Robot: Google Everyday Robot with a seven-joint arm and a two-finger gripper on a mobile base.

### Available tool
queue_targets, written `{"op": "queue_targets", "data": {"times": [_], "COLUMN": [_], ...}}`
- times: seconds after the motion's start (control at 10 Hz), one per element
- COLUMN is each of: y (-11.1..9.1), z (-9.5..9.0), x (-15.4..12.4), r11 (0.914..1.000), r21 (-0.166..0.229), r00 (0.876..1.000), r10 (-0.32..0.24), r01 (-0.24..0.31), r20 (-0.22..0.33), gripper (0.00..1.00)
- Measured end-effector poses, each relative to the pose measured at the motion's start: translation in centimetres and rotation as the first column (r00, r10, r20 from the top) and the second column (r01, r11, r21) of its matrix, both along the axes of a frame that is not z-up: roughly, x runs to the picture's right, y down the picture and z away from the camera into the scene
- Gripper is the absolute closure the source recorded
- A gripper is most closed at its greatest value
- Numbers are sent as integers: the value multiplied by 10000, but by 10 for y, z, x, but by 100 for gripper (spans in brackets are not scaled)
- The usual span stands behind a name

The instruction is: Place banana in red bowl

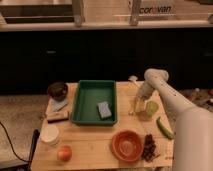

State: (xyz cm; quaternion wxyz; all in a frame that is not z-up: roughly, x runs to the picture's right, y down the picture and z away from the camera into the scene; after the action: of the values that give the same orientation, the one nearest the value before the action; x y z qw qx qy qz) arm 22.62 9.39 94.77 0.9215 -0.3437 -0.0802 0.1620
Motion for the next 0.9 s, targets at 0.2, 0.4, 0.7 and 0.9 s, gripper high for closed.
{"op": "queue_targets", "data": {"times": [0.2,0.4,0.7,0.9], "y": [-1,-2,-4,-5], "z": [-3,-6,-6,-8], "x": [0,0,-6,-7], "r11": [10000,9999,9999,9997], "r21": [96,141,48,14], "r00": [9999,9997,9995,9992], "r10": [14,-1,-152,-255], "r01": [-13,5,153,256], "r20": [-110,-255,-290,-313], "gripper": [46,67,96,100]}}
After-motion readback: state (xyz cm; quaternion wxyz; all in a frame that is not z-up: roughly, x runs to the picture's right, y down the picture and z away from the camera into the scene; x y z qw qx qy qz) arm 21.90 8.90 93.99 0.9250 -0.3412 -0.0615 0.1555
